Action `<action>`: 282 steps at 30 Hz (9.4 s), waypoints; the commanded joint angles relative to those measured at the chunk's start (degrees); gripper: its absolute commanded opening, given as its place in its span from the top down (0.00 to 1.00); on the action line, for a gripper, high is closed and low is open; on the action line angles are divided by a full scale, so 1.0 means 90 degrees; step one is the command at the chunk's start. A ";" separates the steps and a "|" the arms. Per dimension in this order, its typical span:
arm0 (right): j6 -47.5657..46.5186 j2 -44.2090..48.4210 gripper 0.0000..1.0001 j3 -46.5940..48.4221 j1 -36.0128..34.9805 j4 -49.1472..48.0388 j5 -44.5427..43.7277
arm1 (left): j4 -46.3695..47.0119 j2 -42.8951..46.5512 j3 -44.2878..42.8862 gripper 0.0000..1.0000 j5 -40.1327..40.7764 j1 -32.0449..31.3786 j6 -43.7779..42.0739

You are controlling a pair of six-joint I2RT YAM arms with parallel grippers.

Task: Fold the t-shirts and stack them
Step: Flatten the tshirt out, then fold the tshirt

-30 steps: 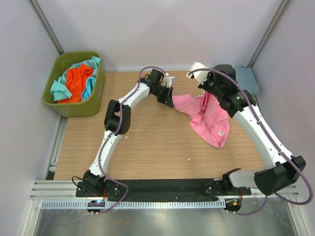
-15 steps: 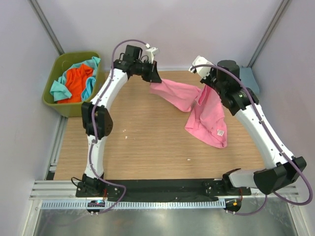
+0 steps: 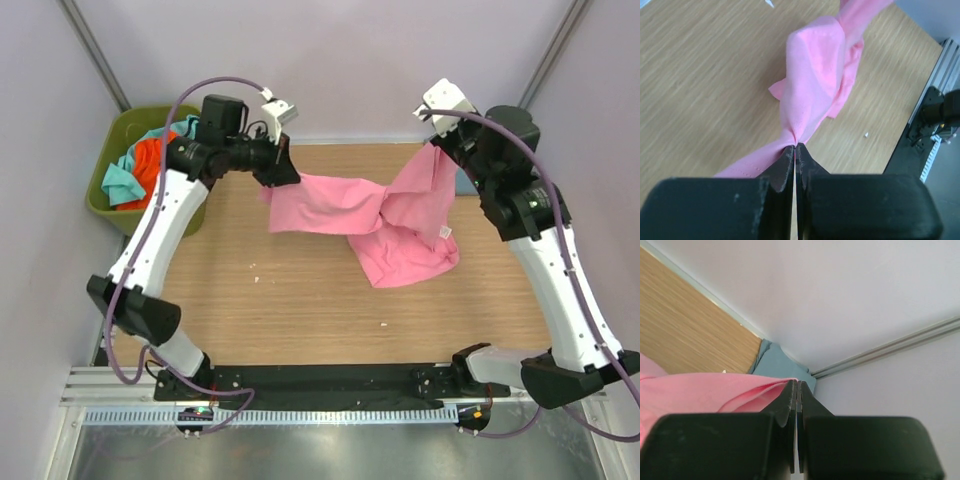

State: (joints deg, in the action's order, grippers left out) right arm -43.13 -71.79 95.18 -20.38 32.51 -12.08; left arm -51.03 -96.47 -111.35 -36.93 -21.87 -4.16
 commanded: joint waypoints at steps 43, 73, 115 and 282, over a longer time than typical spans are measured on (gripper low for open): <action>0.1325 -0.1711 0.99 -0.1747 0.1005 -0.2431 0.0883 | 0.0278 0.1635 0.5007 0.32 0.2912 0.0116 -0.3413; 0.1443 -0.2092 0.99 -0.1180 0.1005 -0.2030 0.1020 | 0.0523 0.0904 0.6356 0.50 0.2785 -0.0812 -0.2809; 0.2653 -0.0384 0.99 0.0361 0.1073 -0.0723 -0.0366 | -0.0191 0.2759 0.2616 1.00 0.4405 -0.0500 -0.4089; 0.3054 -0.1370 0.99 -0.1639 0.1464 -0.0751 0.1615 | 0.1509 -0.0493 0.2870 1.00 0.3927 0.1990 -0.2809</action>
State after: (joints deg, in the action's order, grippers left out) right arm -17.08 -87.61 81.58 -7.05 25.61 1.91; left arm -38.04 -103.85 -86.76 -1.56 -4.36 -29.34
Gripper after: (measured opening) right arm 0.028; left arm 0.005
